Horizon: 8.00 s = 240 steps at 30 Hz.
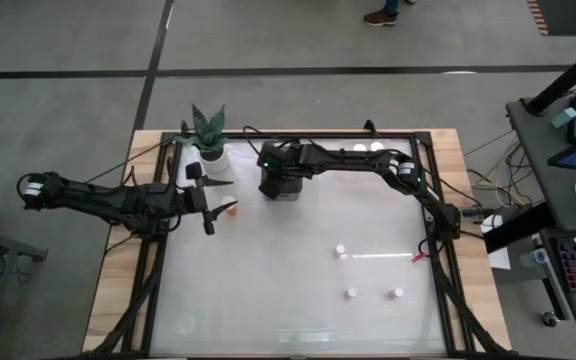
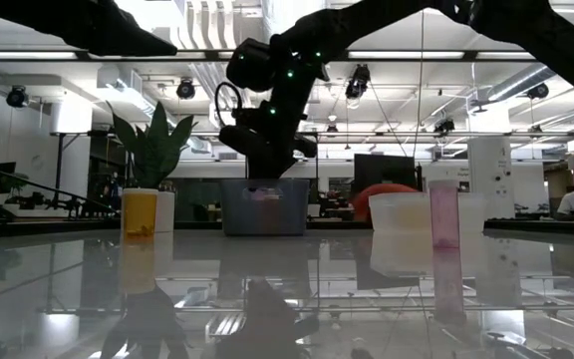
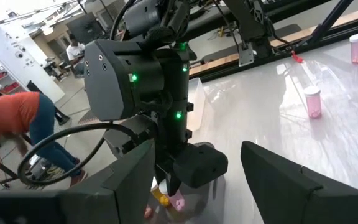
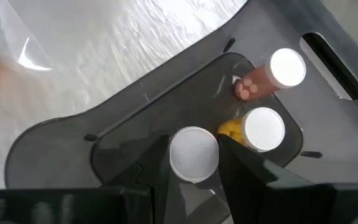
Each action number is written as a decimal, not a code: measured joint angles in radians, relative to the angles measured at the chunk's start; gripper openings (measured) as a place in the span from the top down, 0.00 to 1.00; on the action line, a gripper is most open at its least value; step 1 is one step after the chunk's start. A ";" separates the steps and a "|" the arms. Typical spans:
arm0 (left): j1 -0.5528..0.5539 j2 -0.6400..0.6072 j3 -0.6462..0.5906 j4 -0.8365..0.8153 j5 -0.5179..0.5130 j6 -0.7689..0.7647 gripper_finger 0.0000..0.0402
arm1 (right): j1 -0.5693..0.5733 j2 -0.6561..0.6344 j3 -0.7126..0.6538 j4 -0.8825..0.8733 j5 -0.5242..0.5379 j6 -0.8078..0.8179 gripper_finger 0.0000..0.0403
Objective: Pick and place medicine bottles into bin by pill shape (circle, oval)
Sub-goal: Put the small pink pill bottle into the black bin, then put the large orange pill bottle into the transparent bin
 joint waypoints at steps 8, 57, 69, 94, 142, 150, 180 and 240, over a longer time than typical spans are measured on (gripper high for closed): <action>0.000 0.001 0.000 0.001 0.000 0.000 0.44 | 0.000 0.000 -0.031 0.017 0.001 0.000 0.72; 0.000 0.011 0.000 0.008 -0.002 0.002 0.44 | 0.223 -0.245 -0.068 -0.165 0.004 0.045 0.46; 0.000 0.014 0.000 0.044 -0.004 0.002 0.44 | 0.376 -0.252 -0.070 -0.443 0.003 0.183 0.46; 0.000 0.043 0.001 0.087 -0.003 -0.004 0.44 | 0.516 -0.353 -0.256 -0.293 0.064 0.042 0.46; -0.252 0.410 -0.086 -0.466 -0.123 -1.226 0.44 | 0.518 -0.952 -1.317 0.917 0.056 -0.174 0.46; -0.248 0.490 -0.144 -0.333 -0.295 -1.230 0.44 | 0.518 -0.952 -1.322 0.928 0.055 -0.174 0.46; -0.234 0.870 -0.228 0.220 -0.509 -1.311 0.44 | 0.518 -0.951 -1.330 0.928 0.055 -0.175 0.46; -0.134 1.084 -0.227 0.663 -0.586 -1.010 0.63 | 0.518 -0.951 -1.340 0.930 0.056 -0.169 0.46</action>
